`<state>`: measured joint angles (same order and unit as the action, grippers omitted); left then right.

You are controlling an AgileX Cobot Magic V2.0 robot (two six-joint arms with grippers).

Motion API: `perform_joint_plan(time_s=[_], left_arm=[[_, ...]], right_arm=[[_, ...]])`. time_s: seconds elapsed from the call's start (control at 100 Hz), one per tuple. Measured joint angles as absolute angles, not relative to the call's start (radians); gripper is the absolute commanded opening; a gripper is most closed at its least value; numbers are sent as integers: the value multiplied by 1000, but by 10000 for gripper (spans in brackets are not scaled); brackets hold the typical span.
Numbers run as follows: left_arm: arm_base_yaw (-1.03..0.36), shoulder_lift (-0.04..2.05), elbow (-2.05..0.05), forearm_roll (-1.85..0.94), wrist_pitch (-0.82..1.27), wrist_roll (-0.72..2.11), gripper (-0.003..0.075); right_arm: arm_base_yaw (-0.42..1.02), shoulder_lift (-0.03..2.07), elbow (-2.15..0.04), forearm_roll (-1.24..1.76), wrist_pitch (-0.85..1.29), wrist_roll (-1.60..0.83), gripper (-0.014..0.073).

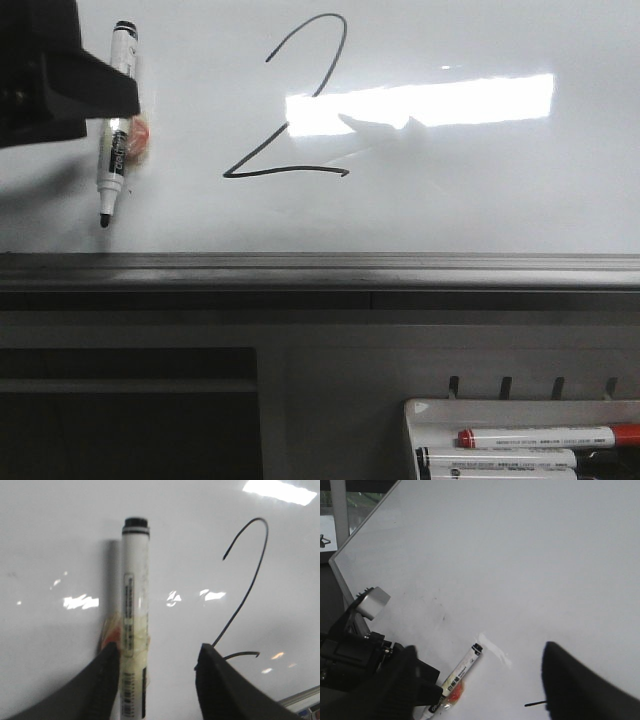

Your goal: Write number 2 on whiteboard

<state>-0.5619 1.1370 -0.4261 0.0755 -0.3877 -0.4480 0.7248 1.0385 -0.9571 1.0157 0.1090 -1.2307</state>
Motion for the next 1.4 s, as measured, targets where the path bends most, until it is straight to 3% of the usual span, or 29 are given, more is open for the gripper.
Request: perform_joint_plan(time_s=[0.05, 0.1, 0.29, 0.81, 1.02, 1.4], left_arm=[[-562, 1092, -426, 91, -378, -448, 104], [-562, 1040, -426, 117, -374, -448, -23], [-561, 802, -424, 221, -334, -448, -20], [-561, 180, -283, 350, 138, -448, -20], [-561, 118, -268, 351, 174, -448, -20], [-561, 116, -268, 351, 173, -448, -20]], right_arm=[[725, 1020, -952, 1022, 102, -1231, -70], [725, 996, -940, 1025, 95, -1231, -64], [725, 846, -835, 1029, 83, -1231, -62], [725, 130, -293, 1062, -30, -1231, -62], [725, 48, -178, 1064, 25, -1231, -62], [725, 48, -165, 1066, 169, -1231, -62]])
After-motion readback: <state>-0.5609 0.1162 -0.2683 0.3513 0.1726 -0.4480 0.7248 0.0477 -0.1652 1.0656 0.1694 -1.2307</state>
